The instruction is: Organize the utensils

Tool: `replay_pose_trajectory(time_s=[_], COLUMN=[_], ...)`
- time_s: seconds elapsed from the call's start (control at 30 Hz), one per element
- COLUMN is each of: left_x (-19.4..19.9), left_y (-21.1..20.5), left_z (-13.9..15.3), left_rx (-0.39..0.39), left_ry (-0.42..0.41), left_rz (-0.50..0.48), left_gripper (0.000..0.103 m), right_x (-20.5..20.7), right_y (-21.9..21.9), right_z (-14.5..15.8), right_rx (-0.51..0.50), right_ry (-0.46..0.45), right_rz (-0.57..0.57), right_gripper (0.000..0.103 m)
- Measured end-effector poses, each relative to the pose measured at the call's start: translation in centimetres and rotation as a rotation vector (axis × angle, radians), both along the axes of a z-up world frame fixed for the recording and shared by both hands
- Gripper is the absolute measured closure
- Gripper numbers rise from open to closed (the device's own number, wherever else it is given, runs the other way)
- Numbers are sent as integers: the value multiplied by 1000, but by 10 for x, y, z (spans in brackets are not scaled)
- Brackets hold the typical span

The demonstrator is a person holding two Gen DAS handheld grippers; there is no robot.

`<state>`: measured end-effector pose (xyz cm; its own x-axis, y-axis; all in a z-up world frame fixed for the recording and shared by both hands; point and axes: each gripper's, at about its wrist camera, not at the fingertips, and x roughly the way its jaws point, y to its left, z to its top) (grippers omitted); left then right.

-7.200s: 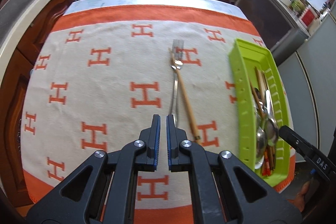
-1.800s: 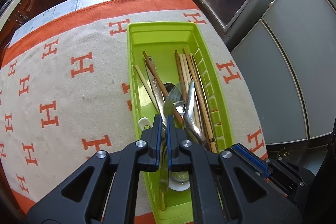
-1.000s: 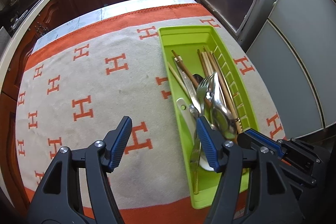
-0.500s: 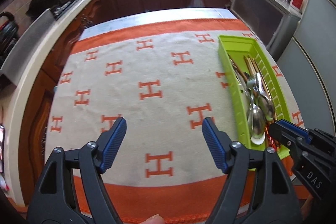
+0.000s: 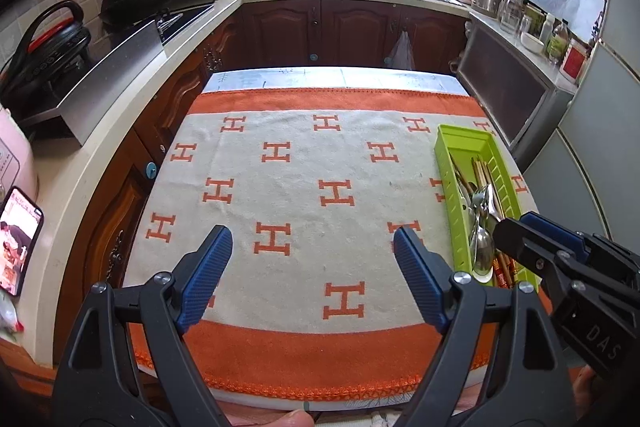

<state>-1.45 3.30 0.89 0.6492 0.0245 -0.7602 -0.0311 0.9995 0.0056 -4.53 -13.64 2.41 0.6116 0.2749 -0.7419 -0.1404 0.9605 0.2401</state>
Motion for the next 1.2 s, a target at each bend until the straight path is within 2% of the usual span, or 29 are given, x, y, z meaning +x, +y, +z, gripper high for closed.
replay_pose_trajectory(time_s=[0.13, 0.67, 1.2], left_x=[-4, 1, 6], left_y=[4, 8, 15], left_z=[4, 2, -3], left_rx=[0, 10, 9], left_ry=[-19, -30, -15], left_rz=[18, 31, 38], left_gripper=[22, 22, 22], right_x=[-1, 8, 15], right_y=[7, 16, 22], right_z=[1, -11, -15], right_rx=[-25, -12, -14], right_ry=[-6, 41, 60], right_rz=[5, 10, 11], right_gripper=[71, 71, 71])
